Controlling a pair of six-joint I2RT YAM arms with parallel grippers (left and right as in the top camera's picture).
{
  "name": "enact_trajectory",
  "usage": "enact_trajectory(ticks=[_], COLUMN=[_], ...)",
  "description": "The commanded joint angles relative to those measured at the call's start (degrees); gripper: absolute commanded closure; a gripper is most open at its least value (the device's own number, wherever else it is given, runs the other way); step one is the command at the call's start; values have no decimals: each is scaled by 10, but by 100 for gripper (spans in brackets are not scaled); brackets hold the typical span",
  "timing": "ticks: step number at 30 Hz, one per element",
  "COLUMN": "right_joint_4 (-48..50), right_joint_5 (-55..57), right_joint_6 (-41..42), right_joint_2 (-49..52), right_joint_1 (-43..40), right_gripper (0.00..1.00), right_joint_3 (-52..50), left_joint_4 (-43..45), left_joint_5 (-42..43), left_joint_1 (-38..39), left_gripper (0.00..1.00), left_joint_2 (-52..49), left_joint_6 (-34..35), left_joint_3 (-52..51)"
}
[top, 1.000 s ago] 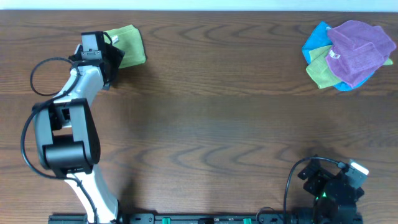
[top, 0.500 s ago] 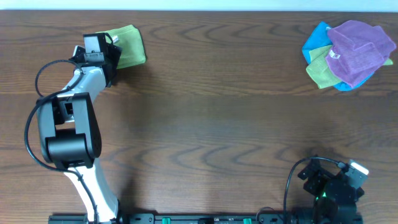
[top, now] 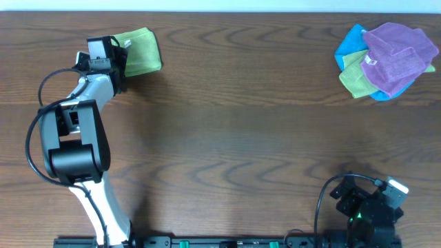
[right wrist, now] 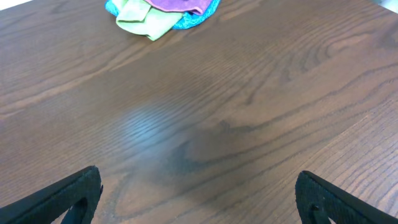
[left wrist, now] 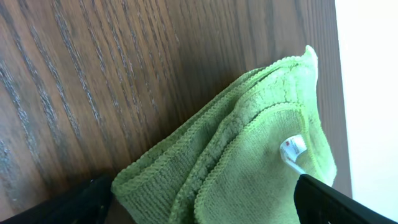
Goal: Fold the cloth
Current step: 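Open the left gripper and release the green cloth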
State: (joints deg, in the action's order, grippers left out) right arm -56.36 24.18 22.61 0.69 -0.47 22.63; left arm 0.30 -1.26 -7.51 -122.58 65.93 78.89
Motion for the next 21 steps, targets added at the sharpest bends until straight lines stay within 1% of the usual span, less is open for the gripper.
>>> enact_trajectory(ticks=[1, 6, 7, 8, 9, 10, 11, 12, 13, 16, 21], right_joint_4=[-1, -1, -1, -1, -1, -1, -1, -1, -1, -1, -1], right_joint_5=[4, 4, 4, 4, 4, 4, 4, 4, 4, 4, 4], right_joint_6=[7, 7, 7, 7, 7, 7, 7, 7, 7, 7, 7], right_joint_2=[-3, -3, -3, -3, -3, -3, -3, -3, -3, -3, -3], right_joint_1=[-5, -5, -5, -5, -5, -5, -5, -5, -5, -5, -5], right_gripper=[1, 1, 1, 1, 1, 1, 1, 1, 1, 1, 1], right_joint_3=[-3, -3, -3, -3, -3, -3, -3, -3, -3, -3, -3], left_joint_4=[0, 36, 37, 37, 37, 36, 37, 36, 35, 39, 91], left_joint_5=[20, 28, 28, 28, 28, 26, 26, 26, 28, 36, 41], left_joint_1=[-2, -14, -16, -19, -23, -26, -28, -30, -32, -35, -44], left_gripper=[5, 5, 2, 12, 47, 64, 70, 80, 93, 94, 94], left_joint_2=[-27, -28, -28, -28, -30, -33, -35, -38, -42, -53, -74], left_joint_6=[36, 42, 48, 52, 56, 64, 68, 73, 74, 85, 92], left_joint_3=[0, 0, 0, 0, 0, 0, 0, 0, 0, 0, 0])
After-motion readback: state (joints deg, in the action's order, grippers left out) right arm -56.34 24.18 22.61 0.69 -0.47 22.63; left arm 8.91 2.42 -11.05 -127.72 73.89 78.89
